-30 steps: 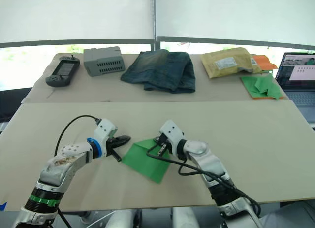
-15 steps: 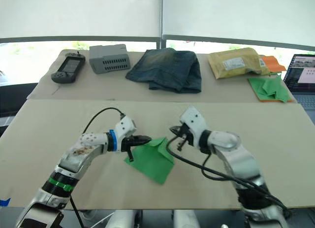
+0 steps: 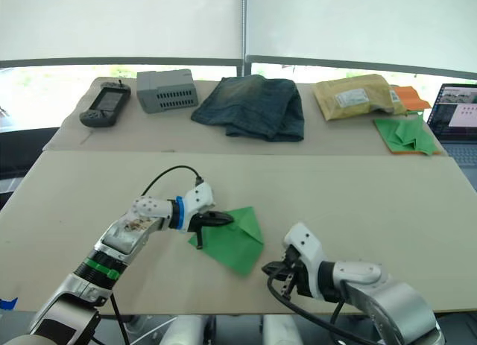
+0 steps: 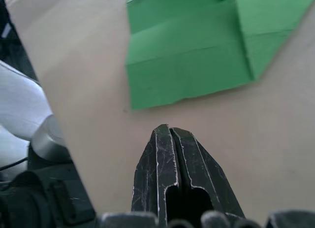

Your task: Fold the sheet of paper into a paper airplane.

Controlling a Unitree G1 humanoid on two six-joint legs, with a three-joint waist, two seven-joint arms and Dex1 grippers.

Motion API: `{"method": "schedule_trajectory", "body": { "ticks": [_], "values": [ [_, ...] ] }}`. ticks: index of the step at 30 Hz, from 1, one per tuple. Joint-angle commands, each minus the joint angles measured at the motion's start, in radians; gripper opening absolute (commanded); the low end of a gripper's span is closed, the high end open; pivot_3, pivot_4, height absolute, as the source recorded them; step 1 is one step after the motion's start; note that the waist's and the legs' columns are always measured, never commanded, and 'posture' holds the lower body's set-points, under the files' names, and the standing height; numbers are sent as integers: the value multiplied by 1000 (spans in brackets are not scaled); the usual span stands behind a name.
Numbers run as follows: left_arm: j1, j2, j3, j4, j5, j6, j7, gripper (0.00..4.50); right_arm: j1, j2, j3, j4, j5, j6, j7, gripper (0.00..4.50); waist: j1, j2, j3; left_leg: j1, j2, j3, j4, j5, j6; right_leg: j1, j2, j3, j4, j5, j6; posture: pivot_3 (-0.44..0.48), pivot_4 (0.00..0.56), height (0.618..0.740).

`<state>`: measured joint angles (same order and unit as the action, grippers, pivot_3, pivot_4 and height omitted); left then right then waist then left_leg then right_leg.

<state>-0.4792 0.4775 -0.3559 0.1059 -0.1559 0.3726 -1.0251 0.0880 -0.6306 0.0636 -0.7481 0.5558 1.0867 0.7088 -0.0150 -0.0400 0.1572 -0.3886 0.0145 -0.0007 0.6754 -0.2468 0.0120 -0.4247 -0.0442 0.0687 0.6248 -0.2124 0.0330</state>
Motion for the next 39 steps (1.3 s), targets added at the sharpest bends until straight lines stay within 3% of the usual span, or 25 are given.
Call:
{"method": "schedule_trajectory", "body": {
  "ticks": [1,11,18,27,32,39],
  "values": [
    [6,0,-18,7,25,7,-6,21,-19,41,9,-18,69,18,-19,0,0,0,0,0,0,0,0,0,0,0,0,0,0,0,0,0,150,728],
    [37,1,13,-78,-7,66,5,21,-41,119,60,-8,203,101,-64,0,0,0,0,-1,0,-1,0,0,0,0,0,0,0,0,0,0,150,728],
    [63,35,39,-148,-24,124,-1,21,-86,157,152,36,154,110,-162,0,-5,0,0,-1,1,-1,0,0,0,-1,0,0,0,0,0,0,150,728],
    [-14,64,241,-211,-258,393,-22,21,-88,162,223,-47,60,78,-309,0,-3,-1,1,-3,1,-2,0,0,0,-5,0,-1,1,0,0,0,150,728],
    [-16,164,202,-224,-235,309,-119,21,-110,129,214,-1,2,32,-325,0,-7,0,1,-2,0,0,0,0,0,-4,0,0,0,0,1,0,150,728],
    [-15,168,195,-187,-220,271,-113,21,-141,80,166,69,-47,-51,-316,0,-1,-1,1,-2,0,0,1,0,0,-3,0,0,0,0,0,0,150,728]
  ]
}}
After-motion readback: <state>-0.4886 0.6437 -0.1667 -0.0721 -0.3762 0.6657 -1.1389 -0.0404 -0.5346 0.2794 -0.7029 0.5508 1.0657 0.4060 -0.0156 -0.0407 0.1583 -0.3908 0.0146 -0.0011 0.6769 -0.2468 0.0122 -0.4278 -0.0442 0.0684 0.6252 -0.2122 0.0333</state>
